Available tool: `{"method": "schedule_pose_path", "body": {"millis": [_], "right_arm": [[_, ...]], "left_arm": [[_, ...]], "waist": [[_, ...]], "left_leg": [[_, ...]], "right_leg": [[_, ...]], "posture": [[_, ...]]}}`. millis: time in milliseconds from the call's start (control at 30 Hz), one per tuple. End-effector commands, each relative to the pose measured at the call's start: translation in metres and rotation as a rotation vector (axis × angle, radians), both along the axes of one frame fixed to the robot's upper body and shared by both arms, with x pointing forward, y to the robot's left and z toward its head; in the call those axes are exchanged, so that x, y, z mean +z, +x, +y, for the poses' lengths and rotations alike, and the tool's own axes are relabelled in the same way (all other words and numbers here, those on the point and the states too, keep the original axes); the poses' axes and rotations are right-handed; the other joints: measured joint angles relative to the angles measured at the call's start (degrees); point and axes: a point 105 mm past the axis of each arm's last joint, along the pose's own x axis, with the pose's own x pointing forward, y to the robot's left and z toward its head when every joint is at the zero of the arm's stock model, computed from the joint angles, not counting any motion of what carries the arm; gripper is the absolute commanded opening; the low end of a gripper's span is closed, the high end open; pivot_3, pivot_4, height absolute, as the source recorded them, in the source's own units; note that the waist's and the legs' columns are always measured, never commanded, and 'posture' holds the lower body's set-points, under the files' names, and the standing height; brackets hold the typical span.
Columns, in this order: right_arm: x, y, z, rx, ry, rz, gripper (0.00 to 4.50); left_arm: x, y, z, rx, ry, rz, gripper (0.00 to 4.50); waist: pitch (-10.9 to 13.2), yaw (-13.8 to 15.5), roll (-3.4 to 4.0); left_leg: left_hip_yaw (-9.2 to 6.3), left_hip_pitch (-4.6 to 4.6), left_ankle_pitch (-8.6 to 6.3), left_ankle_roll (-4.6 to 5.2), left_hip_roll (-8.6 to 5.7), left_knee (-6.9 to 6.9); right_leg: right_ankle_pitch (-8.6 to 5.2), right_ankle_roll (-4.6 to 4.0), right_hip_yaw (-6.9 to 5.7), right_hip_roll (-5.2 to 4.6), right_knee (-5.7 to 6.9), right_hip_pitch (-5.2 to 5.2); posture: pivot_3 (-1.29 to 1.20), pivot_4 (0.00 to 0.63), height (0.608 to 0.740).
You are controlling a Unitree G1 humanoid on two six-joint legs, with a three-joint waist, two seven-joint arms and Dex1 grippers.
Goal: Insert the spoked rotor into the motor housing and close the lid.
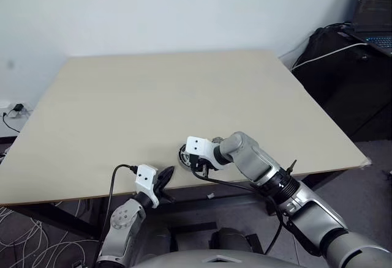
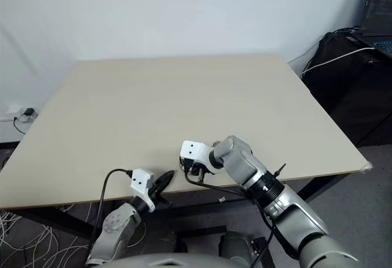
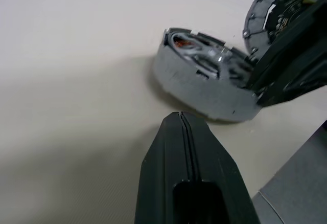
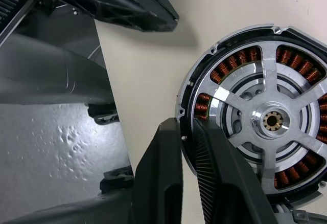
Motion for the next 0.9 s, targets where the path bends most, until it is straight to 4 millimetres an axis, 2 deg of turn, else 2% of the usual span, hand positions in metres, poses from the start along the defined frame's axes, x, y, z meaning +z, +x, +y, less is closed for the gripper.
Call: {"method": "schedule_pose_path", "body": {"millis": [33,200,433,667,767,900], "right_arm": [[0.021,0.004,0.014,0.036,0.072,-0.049,1.68],[0.037,-0.005,0.024,0.072,0.169,-0.007,3.27],[0.064,-0.019,0.041,0.105,0.333,0.055,3.27],[0.111,-0.008,0.062,0.008,0.612,0.039,3.27],[0.124,0.005,0.063,-0.069,0.681,-0.002,2.74],[0.132,0.015,0.058,-0.135,0.711,-0.042,1.43]], "left_arm": [[0.013,0.008,-0.006,-0.004,-0.008,-0.052,0.00],[0.009,0.011,-0.008,-0.006,-0.008,-0.043,0.00],[0.001,0.015,-0.010,-0.012,-0.008,-0.032,0.00],[-0.005,0.017,-0.011,-0.014,-0.009,-0.029,0.00],[-0.006,0.016,-0.011,-0.015,-0.008,-0.029,0.00],[-0.007,0.013,-0.010,-0.020,-0.005,-0.028,0.00]], "waist": [[0.0,0.1,0.00],[0.0,0.2,-0.01],[0.0,0.2,-0.01],[0.0,0.3,0.00],[0.0,0.3,0.02],[0.0,0.3,0.03]], "left_leg": [[-0.02,0.00,0.00,-0.01,0.01,0.00],[-0.03,-0.01,0.00,0.00,-0.03,0.02],[-0.06,-0.02,0.00,0.00,-0.04,0.01],[-0.09,-0.01,0.00,0.00,-0.04,0.01],[-0.09,-0.02,0.00,-0.01,-0.05,0.01],[-0.09,-0.02,0.00,-0.01,-0.06,-0.01]], "right_leg": [[0.00,0.00,-0.01,0.01,0.00,0.00],[0.00,0.00,-0.04,-0.03,-0.02,0.04],[0.00,0.00,-0.06,-0.03,-0.04,0.03],[0.01,0.01,-0.09,-0.09,-0.01,0.05],[0.01,0.01,-0.08,-0.12,0.00,0.05],[0.01,0.01,-0.07,-0.18,-0.02,0.04]], "posture": [[0.00,0.000,0.740],[0.00,0.000,0.740],[0.00,0.000,0.740],[0.00,0.000,0.740],[0.00,0.000,0.740],[0.00,0.000,0.740]]}}
